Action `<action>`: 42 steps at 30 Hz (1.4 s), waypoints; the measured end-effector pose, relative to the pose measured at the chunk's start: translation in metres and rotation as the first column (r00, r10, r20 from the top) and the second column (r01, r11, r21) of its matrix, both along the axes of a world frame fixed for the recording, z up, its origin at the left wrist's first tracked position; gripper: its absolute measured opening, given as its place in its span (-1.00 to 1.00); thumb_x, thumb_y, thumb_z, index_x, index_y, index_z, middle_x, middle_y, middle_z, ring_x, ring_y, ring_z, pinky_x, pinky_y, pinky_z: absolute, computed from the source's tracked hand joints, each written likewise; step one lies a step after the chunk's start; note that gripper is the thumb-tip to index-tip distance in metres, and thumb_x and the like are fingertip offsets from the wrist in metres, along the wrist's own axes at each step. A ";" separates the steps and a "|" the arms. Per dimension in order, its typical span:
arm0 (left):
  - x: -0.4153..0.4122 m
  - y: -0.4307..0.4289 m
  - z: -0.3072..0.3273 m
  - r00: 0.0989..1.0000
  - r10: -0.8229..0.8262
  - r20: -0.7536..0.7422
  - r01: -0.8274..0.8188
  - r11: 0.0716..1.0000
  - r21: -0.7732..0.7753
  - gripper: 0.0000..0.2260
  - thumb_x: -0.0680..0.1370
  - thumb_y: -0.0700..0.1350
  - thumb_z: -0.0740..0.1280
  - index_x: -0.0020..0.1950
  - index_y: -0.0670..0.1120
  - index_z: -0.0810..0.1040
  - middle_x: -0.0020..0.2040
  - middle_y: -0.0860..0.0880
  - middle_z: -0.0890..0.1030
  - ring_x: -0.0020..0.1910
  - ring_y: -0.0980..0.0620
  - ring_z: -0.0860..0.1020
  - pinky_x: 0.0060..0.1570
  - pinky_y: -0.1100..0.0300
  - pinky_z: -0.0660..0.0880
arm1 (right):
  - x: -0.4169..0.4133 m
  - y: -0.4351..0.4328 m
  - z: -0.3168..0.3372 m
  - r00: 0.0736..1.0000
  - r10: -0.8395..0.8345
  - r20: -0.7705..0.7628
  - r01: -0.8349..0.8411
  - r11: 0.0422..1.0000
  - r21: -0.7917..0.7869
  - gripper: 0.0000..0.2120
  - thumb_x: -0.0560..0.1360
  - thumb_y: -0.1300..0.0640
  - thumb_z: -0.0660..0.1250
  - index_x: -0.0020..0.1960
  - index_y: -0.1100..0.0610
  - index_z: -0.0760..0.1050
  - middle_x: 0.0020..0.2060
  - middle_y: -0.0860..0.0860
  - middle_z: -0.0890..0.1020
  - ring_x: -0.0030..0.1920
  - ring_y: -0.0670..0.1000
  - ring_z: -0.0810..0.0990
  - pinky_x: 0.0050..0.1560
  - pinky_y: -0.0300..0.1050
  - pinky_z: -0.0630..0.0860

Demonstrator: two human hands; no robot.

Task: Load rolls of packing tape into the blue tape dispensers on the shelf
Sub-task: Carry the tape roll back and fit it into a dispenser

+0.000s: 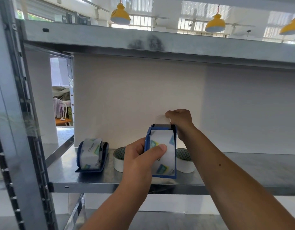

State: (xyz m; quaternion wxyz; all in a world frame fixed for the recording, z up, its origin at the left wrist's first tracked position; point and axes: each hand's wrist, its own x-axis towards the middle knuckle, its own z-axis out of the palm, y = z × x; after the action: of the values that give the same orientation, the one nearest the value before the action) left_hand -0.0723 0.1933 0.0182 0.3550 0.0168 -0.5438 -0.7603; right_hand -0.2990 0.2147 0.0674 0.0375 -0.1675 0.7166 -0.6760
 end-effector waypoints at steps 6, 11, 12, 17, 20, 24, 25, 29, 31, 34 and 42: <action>0.002 -0.012 0.009 0.985 0.008 -0.173 -0.001 0.999 0.038 -0.77 0.29 -0.01 0.48 -0.14 -0.08 0.79 -0.24 -0.12 0.74 -0.28 -0.07 0.73 -0.33 0.08 0.65 | 0.032 0.008 -0.021 0.947 0.131 0.294 -0.128 0.991 -0.031 -0.72 0.57 0.40 0.31 0.24 0.47 0.58 -0.19 0.32 0.61 -0.23 0.19 0.55 -0.10 0.05 0.48; -0.002 -0.015 0.014 0.983 0.053 -0.173 -0.046 0.998 0.043 -0.79 0.31 -0.02 0.47 -0.16 -0.07 0.79 -0.28 -0.10 0.73 -0.34 -0.04 0.70 -0.37 0.09 0.64 | 0.060 0.019 -0.039 0.921 0.230 0.314 -0.177 0.966 -0.189 -0.85 0.51 0.29 0.28 0.00 0.35 0.55 -0.10 0.30 0.53 -0.22 0.19 0.49 -0.14 0.05 0.45; -0.002 -0.015 0.015 0.984 0.057 -0.168 -0.049 0.997 0.052 -0.82 0.32 -0.04 0.47 -0.17 -0.07 0.79 -0.29 -0.10 0.73 -0.35 -0.04 0.70 -0.37 0.08 0.64 | 0.062 0.020 -0.043 0.914 0.233 0.332 -0.164 0.961 -0.224 -0.90 0.50 0.27 0.28 -0.01 0.25 0.53 -0.13 0.27 0.54 -0.25 0.17 0.50 -0.18 0.02 0.46; 0.000 -0.015 0.020 0.984 0.048 -0.171 -0.035 0.997 0.075 -0.73 0.30 0.05 0.47 -0.16 -0.10 0.78 -0.21 -0.18 0.74 -0.35 -0.10 0.68 -0.32 0.04 0.66 | 0.073 0.031 -0.064 0.824 0.377 0.423 -0.214 0.898 -0.383 -0.75 0.52 0.13 0.27 0.10 0.20 0.62 -0.03 0.23 0.68 -0.05 0.27 0.65 -0.12 0.05 0.64; -0.002 -0.015 0.022 0.985 0.052 -0.162 -0.037 0.995 0.092 -0.73 0.26 0.06 0.48 -0.19 -0.08 0.78 -0.23 -0.13 0.75 -0.34 -0.07 0.70 -0.33 0.07 0.65 | 0.077 0.039 -0.076 0.788 0.460 0.408 -0.213 0.827 -0.521 -0.75 0.57 0.10 0.29 0.02 0.20 0.70 -0.09 0.19 0.74 -0.17 0.18 0.72 -0.11 0.05 0.66; -0.004 -0.018 0.022 0.985 0.062 -0.160 -0.048 0.995 0.090 -0.78 0.28 0.07 0.48 -0.22 -0.04 0.78 -0.28 -0.06 0.74 -0.32 -0.02 0.72 -0.34 0.11 0.64 | 0.084 0.043 -0.089 0.802 0.485 0.347 -0.200 0.767 -0.610 -0.69 0.65 0.00 0.31 0.20 0.19 0.69 0.04 0.20 0.78 -0.08 0.18 0.78 0.05 0.14 0.68; -0.004 -0.018 0.022 0.987 0.069 -0.148 -0.057 0.995 0.086 -0.78 0.29 0.06 0.48 -0.22 -0.04 0.78 -0.27 -0.07 0.75 -0.32 -0.03 0.73 -0.34 0.11 0.64 | 0.085 0.045 -0.092 0.808 0.483 0.338 -0.194 0.759 -0.621 -0.68 0.66 -0.01 0.32 0.22 0.19 0.68 0.05 0.21 0.77 -0.07 0.18 0.78 0.06 0.16 0.69; -0.012 -0.017 0.024 0.991 0.091 -0.098 -0.083 0.994 0.075 -0.86 0.43 -0.05 0.43 -0.26 -0.02 0.78 -0.30 -0.05 0.74 -0.35 -0.01 0.72 -0.37 0.12 0.64 | 0.092 0.048 -0.094 0.815 0.475 0.331 -0.181 0.752 -0.633 -0.64 0.64 -0.02 0.33 0.28 0.20 0.64 0.14 0.23 0.75 0.00 0.19 0.77 0.13 0.19 0.67; -0.016 -0.016 0.024 0.991 0.112 -0.077 -0.107 0.992 0.066 -0.78 0.51 -0.07 0.40 -0.29 0.03 0.77 -0.34 -0.02 0.73 -0.38 0.03 0.71 -0.40 0.14 0.63 | 0.095 0.048 -0.096 0.812 0.459 0.360 -0.152 0.762 -0.629 -0.63 0.63 -0.02 0.35 0.31 0.19 0.63 0.18 0.24 0.74 0.02 0.20 0.77 0.17 0.20 0.66; -0.020 -0.014 0.023 0.989 0.136 -0.050 -0.134 0.990 0.046 -0.66 0.62 -0.10 0.35 -0.30 0.07 0.77 -0.35 -0.02 0.74 -0.40 0.05 0.71 -0.42 0.13 0.64 | 0.099 0.049 -0.100 0.809 0.444 0.386 -0.117 0.765 -0.634 -0.63 0.61 -0.03 0.37 0.29 0.17 0.62 0.13 0.22 0.76 0.01 0.18 0.79 0.05 0.14 0.72; -0.037 -0.015 0.013 0.983 0.178 0.041 -0.178 0.984 -0.005 -0.73 0.62 -0.06 0.42 -0.27 -0.07 0.70 -0.31 -0.14 0.73 -0.38 -0.06 0.71 -0.39 0.12 0.64 | 0.104 0.047 -0.104 0.799 0.477 0.367 -0.194 0.782 -0.593 -0.62 0.70 -0.04 0.23 0.24 0.23 0.63 0.10 0.26 0.76 0.03 0.22 0.78 0.00 0.14 0.73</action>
State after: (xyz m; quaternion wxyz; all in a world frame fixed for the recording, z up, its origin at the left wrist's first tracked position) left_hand -0.1093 0.1779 0.0312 0.4101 0.0809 -0.5479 -0.7246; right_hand -0.1950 0.2619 -0.0364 0.2979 -0.1203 0.4250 -0.8463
